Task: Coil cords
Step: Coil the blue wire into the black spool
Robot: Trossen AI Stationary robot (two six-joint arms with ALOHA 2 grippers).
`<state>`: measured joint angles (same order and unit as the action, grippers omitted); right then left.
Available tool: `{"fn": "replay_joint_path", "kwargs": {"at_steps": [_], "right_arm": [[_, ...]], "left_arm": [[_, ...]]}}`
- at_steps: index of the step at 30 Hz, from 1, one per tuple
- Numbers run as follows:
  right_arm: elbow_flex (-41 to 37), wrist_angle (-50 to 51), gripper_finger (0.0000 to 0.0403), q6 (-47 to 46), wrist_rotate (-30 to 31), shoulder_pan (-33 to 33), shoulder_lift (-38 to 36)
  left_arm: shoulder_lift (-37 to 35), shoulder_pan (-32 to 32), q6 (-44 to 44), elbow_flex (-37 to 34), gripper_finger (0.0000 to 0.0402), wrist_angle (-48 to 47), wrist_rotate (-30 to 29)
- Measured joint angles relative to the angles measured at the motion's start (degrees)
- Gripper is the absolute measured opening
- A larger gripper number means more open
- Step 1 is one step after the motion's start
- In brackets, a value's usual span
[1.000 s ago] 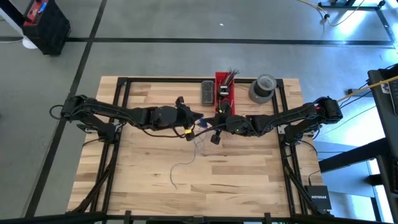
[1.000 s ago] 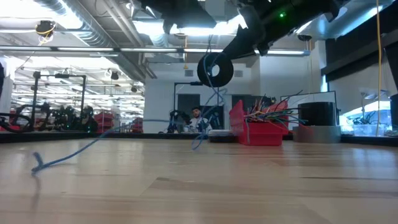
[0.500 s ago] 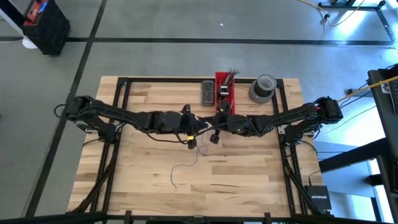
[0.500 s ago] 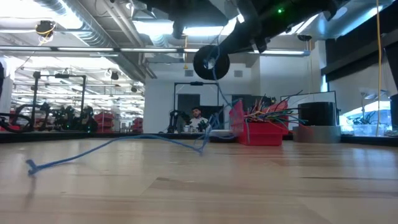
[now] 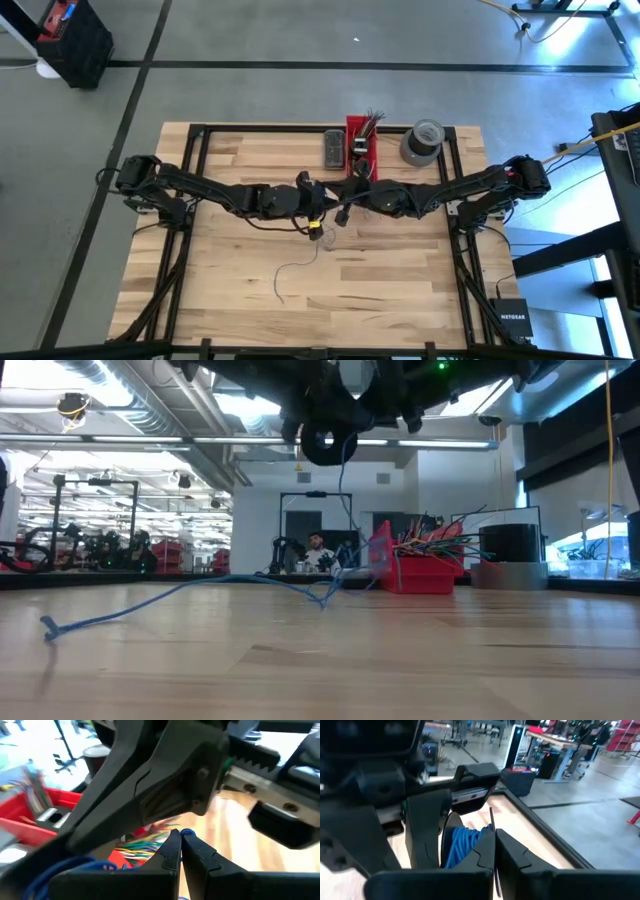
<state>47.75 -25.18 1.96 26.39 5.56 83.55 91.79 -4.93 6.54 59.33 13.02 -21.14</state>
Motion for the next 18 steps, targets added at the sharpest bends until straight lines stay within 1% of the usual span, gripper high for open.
{"fn": "replay_joint_path", "kwargs": {"at_steps": [3,11,15,18], "right_arm": [[0.00,-1.72,0.0008,0.46,0.23,-0.06,-0.04],[-0.02,-9.01,0.0008,6.38,1.18,0.05,-1.95],[-0.04,-9.04,0.0008,7.84,0.45,0.13,-4.82],[-0.07,-8.65,0.0008,8.04,-1.99,0.13,-7.11]], "left_arm": [[-0.02,-0.03,-0.93,0.02,0.0005,0.18,-1.14],[-0.09,-0.71,-3.77,0.10,0.0005,-0.13,-1.92],[-0.15,-0.61,-4.94,0.24,0.0005,0.20,-2.04],[-0.17,-0.66,-5.76,0.26,0.0005,0.52,-2.29]]}}
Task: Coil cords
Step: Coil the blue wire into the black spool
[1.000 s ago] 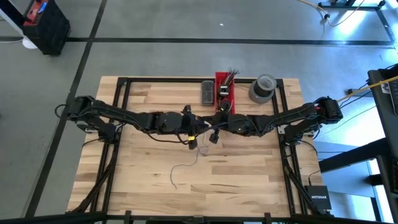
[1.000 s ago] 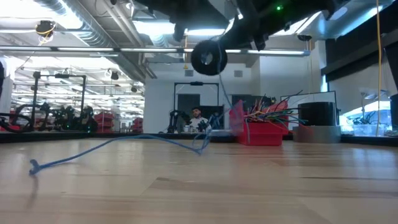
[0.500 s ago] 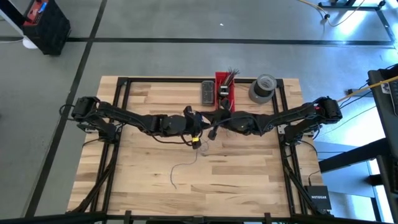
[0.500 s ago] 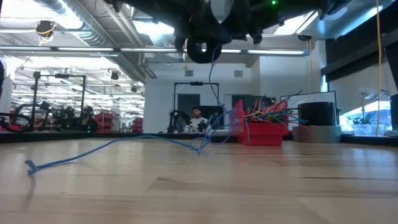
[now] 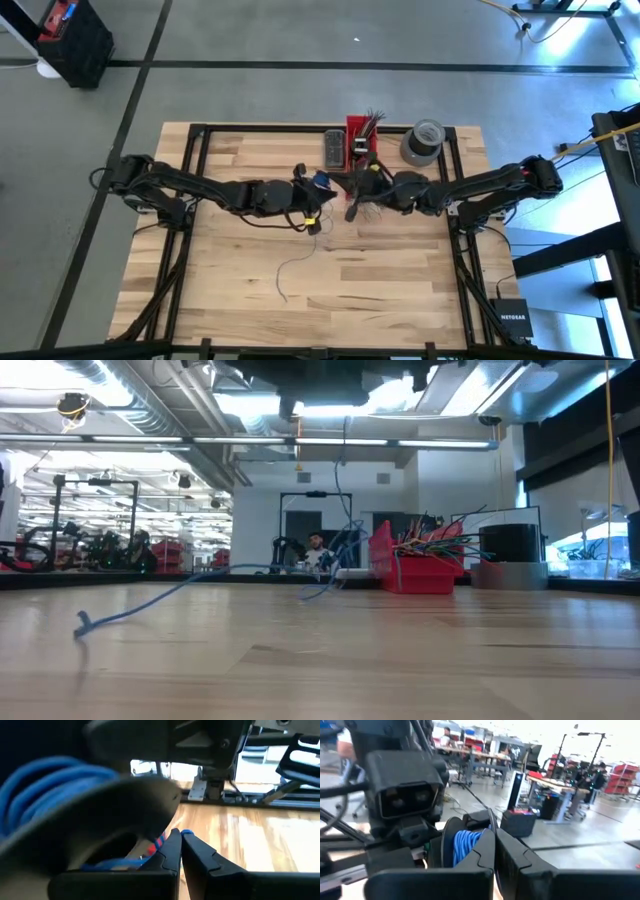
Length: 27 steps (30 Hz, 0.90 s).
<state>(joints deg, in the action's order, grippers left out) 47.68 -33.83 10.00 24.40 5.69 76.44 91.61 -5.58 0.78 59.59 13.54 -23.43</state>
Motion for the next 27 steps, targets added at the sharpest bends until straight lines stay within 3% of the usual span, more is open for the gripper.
{"fn": "replay_joint_path", "kwargs": {"at_steps": [27], "right_arm": [[0.24,11.54,0.0008,0.85,-12.19,-0.09,-10.66]], "left_arm": [[0.11,-0.18,-4.48,-0.09,0.0005,1.77,0.12]]}}
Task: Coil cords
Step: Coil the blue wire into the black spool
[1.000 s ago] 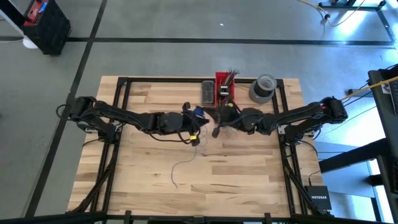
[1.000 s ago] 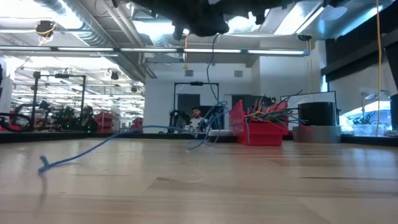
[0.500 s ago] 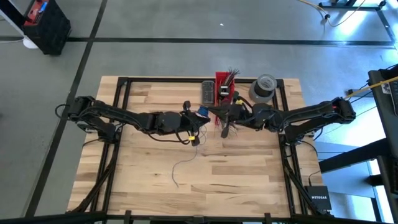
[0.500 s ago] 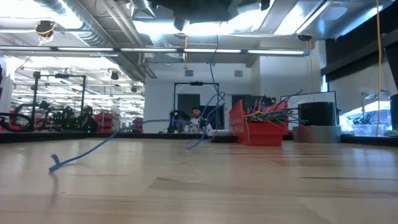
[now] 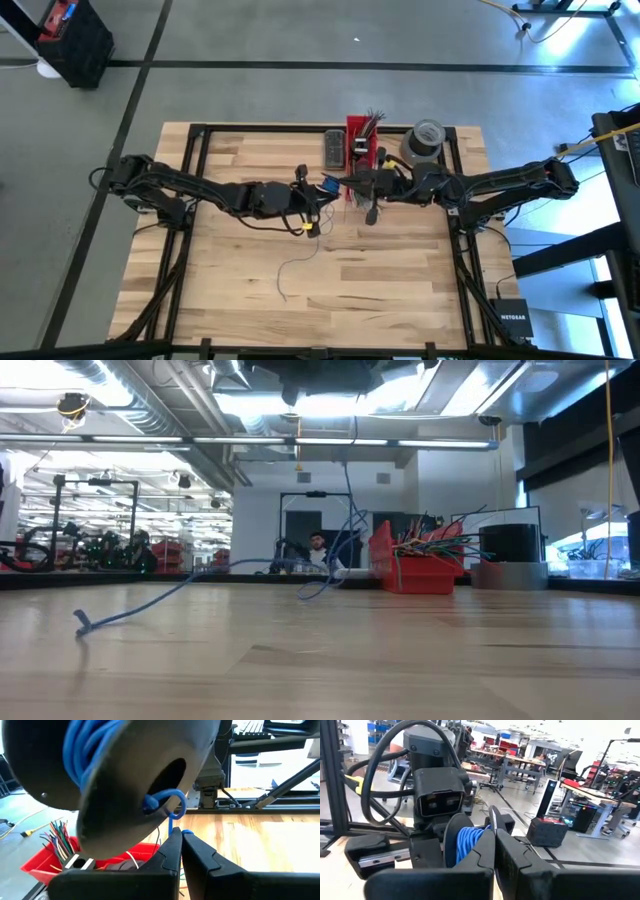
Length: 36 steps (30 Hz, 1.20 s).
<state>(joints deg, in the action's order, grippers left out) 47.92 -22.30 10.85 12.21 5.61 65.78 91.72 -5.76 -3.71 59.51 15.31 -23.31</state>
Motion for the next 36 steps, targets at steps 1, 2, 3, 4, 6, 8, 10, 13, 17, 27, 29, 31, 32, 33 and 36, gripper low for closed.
{"fn": "replay_joint_path", "kwargs": {"at_steps": [1,2,3,4,6,8,10,13,17,27,29,31,32,33,36], "right_arm": [[0.01,0.43,0.0008,-0.02,0.04,0.00,0.00],[0.04,0.42,0.0008,-0.04,0.34,0.00,0.00],[0.07,0.32,0.0008,-0.06,0.95,0.00,0.08],[0.17,0.35,0.0008,-0.06,1.97,0.00,0.13],[1.97,4.41,0.0008,0.17,3.90,0.00,0.13],[2.08,7.64,0.0008,1.03,5.98,0.00,0.13],[2.12,11.46,0.0008,1.11,8.34,0.04,0.32],[2.12,15.75,0.0007,0.53,9.39,0.04,0.52],[2.36,16.59,0.0007,-0.11,10.86,0.00,0.78],[2.29,15.71,0.0007,-0.13,9.77,0.00,2.58],[2.23,14.32,0.0007,-0.15,9.63,0.00,3.12],[2.23,14.13,0.0007,-0.13,9.36,0.00,3.50],[2.18,14.71,0.0007,-0.13,9.26,0.00,3.72],[2.14,14.85,0.0008,-0.15,9.27,0.00,3.88],[2.14,15.16,0.0008,-0.15,9.55,0.00,3.89]], "left_arm": [[0.01,-0.08,-0.16,-0.04,0.0005,-0.04,-0.04],[0.02,-0.28,-0.30,-0.04,0.0005,0.08,-0.24],[0.02,-0.37,-0.91,-0.04,0.0005,0.29,-0.36],[0.02,-0.48,-1.23,-0.07,0.0005,0.77,-0.51],[0.10,-0.76,-2.10,-0.20,0.0005,2.05,-0.75],[0.17,-1.01,-2.92,-0.28,0.0005,3.02,-0.83],[0.32,-1.07,-3.97,-0.43,0.0005,4.11,-0.83],[0.61,-1.00,-4.56,-0.58,0.0005,4.06,-0.73],[0.42,-0.50,-4.72,-0.55,0.0005,3.74,-0.46],[0.43,-0.46,-1.55,-0.46,0.0023,-0.27,-0.42],[0.39,-0.46,-1.08,-0.41,0.0044,-1.70,-0.44],[0.39,-0.46,-0.92,-0.37,0.0069,-3.77,-0.42],[0.35,-0.46,-0.92,-0.37,0.0080,-5.22,-0.44],[0.33,-0.46,-0.90,-0.33,0.0091,-6.80,-0.44],[0.33,-0.46,-1.01,-0.33,0.0115,-12.08,-0.45]]}}
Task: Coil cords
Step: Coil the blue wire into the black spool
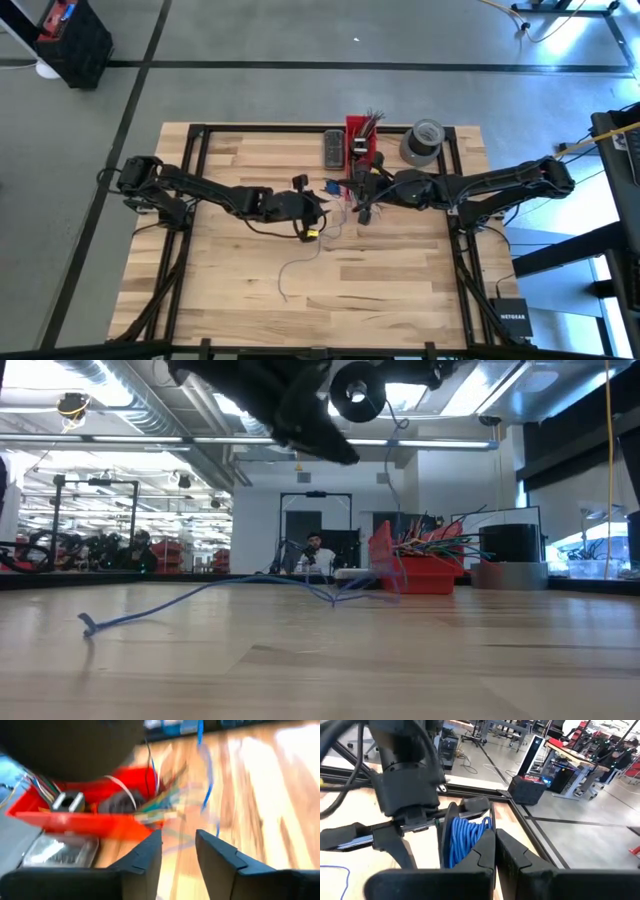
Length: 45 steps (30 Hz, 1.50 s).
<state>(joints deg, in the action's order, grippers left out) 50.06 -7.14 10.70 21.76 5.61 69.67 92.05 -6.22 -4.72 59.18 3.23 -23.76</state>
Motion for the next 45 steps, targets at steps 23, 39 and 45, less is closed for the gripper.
{"fn": "replay_joint_path", "kwargs": {"at_steps": [23,39,45], "right_arm": [[-0.09,3.05,0.0008,-2.56,0.11,0.00,0.60],[-0.13,-1.11,0.0008,-2.78,-0.06,0.00,5.49],[-1.83,-17.12,0.0008,2.00,0.14,0.04,6.42]], "left_arm": [[-0.22,-1.65,-3.45,2.05,0.0129,-5.17,-0.05],[-0.22,-1.62,-3.37,2.05,0.0129,-5.81,-0.06],[-0.22,-2.04,-3.89,2.05,0.0129,-6.12,-0.16]]}}
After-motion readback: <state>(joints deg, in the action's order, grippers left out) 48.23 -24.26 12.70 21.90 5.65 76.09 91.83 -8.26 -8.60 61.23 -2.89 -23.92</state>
